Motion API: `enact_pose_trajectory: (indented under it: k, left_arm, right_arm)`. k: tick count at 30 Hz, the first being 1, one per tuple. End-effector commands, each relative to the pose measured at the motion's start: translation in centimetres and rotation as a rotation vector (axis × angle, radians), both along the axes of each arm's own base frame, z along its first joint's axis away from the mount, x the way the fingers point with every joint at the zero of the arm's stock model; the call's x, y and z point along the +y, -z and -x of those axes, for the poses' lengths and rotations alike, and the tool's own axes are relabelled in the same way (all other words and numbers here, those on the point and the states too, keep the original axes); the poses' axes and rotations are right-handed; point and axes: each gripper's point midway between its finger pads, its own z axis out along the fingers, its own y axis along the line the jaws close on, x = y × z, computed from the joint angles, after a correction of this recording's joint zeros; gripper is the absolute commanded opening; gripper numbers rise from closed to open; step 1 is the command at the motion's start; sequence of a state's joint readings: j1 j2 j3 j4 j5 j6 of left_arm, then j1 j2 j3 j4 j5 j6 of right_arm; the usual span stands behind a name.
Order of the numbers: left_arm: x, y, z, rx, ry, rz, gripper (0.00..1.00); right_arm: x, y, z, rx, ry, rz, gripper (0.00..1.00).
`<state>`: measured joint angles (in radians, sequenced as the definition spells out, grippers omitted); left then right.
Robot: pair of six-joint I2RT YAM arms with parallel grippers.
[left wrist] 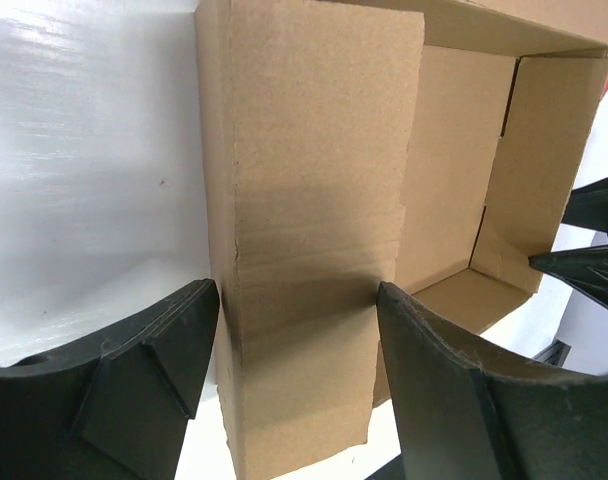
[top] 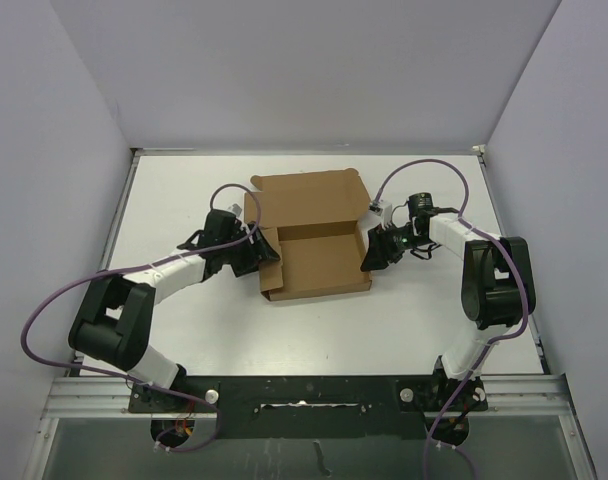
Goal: Fold the paper box
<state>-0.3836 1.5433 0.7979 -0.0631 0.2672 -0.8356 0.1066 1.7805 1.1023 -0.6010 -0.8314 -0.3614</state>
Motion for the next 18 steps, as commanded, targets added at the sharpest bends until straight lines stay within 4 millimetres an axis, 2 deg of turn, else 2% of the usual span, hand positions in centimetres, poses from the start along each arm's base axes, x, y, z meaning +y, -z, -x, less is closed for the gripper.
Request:
enact_pose_trajectory:
  k: [1,11,18]
  left_arm:
    - [-0.9,-3.7,-2.2,-0.124,0.04,0.031,0.64]
    - [-0.9,-4.2,-3.4,-0.125,0.039,0.098,0.64]
    - [-0.2,-3.1,-3.5,-0.087,0.023,0.033,0.63]
  right_arm:
    - [0.7,-1.2,-0.6,-0.036,-0.023,-0.03,0.49]
    - [0.7,-1.3,-0.6,-0.039,-0.026,-0.032,0.49]
    - [0.7,-1.2,-0.6,-0.037,-0.025,-0.031,0.49]
